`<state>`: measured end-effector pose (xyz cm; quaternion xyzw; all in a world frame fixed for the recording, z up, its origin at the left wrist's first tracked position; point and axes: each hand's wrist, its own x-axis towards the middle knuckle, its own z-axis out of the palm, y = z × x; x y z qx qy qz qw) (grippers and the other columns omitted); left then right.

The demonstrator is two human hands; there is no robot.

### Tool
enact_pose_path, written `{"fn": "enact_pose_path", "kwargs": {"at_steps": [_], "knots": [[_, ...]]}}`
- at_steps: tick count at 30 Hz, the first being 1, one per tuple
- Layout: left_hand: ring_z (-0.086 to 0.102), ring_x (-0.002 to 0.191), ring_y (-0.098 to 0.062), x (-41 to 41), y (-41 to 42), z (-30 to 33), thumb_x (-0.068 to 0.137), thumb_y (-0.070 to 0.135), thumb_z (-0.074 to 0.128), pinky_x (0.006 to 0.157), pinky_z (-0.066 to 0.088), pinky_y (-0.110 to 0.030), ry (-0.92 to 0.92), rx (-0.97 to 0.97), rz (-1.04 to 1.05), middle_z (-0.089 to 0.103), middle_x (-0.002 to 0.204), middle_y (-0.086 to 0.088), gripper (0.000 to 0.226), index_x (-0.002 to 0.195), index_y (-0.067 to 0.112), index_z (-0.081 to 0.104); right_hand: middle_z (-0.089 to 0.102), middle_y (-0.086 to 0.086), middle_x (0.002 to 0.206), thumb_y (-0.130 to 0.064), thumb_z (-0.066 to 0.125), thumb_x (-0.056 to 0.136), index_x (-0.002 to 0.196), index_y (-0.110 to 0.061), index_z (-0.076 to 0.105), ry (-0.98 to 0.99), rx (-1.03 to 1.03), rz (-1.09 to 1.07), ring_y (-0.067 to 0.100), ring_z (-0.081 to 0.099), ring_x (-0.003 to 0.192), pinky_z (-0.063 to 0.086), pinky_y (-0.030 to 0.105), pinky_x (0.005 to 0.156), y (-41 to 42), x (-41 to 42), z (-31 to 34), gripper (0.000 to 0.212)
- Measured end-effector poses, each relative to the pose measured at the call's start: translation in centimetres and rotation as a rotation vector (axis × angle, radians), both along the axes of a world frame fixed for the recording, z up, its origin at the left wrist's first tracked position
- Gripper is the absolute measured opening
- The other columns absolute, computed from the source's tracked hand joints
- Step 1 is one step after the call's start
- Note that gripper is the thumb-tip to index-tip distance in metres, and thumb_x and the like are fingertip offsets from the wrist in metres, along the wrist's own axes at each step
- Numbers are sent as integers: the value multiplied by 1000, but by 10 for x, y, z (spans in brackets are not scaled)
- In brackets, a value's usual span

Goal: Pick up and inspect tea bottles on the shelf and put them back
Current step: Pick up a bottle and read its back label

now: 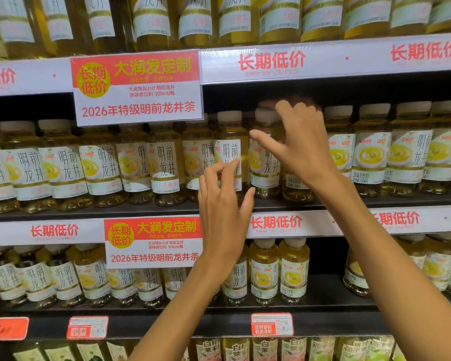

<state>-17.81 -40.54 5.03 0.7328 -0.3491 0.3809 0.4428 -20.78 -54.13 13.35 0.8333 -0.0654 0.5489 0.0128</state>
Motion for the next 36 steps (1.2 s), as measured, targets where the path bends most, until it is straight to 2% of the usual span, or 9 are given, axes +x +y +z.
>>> {"fn": "enact_pose_path", "kwargs": {"at_steps": [3,5,7,13,18,23,28,31,36], "knots": [[49,112,-24,-1,1,-2,83,14,72,95,46,-37,-7,1,-15,52,119,-13,52,131,7,53,51,17,117,-37,69,84,126,-9,54,-40,19,237,18,45,104,40,29,90,3,-11,-6,53],[48,113,-24,-1,1,-3,83,15,72,95,46,-39,-4,5,-23,51,121,-13,54,132,7,51,46,16,123,-31,73,82,130,-9,51,-42,32,349,3,35,109,35,10,93,6,-14,-12,57],[46,116,-24,0,1,-5,83,17,72,98,44,-38,2,19,-36,49,123,-12,57,134,7,50,44,12,128,-28,71,85,135,-10,46,11,131,448,-2,35,109,30,0,91,10,-16,-19,58],[39,122,-19,-1,1,-8,83,27,72,102,30,-25,45,112,-135,47,130,-8,64,138,10,44,48,-7,118,-17,62,92,128,-8,48,12,257,611,-2,49,103,39,8,86,20,-22,-27,39],[35,130,-4,-8,3,-6,84,36,70,109,33,-30,182,87,-377,43,139,7,69,142,21,36,50,-10,111,-17,61,92,123,-17,47,-103,366,737,-4,53,99,46,12,82,26,-40,-17,34],[56,114,1,-25,9,-2,81,30,73,87,52,-17,434,29,-702,58,126,11,68,138,23,38,60,9,115,-20,59,94,115,-28,52,-112,650,931,12,64,100,53,21,79,33,-58,-9,24],[63,102,3,-40,19,-9,79,26,74,75,51,-11,579,-56,-860,68,110,18,50,123,31,51,71,1,102,-34,56,90,114,-24,58,22,857,1021,15,68,100,56,25,78,34,-68,-9,26],[67,100,-4,-48,26,-14,73,39,75,75,53,-16,727,-98,-980,71,107,16,41,111,38,59,73,2,100,-38,48,92,116,-21,58,160,1011,1206,22,69,101,57,30,80,33,-71,-11,31],[65,111,-22,-54,34,-17,73,51,72,91,54,-32,985,-114,-1162,70,117,-6,58,122,25,59,72,3,96,-30,43,99,117,-19,57,174,1061,1267,23,69,98,56,35,85,38,-71,-18,26]]}}
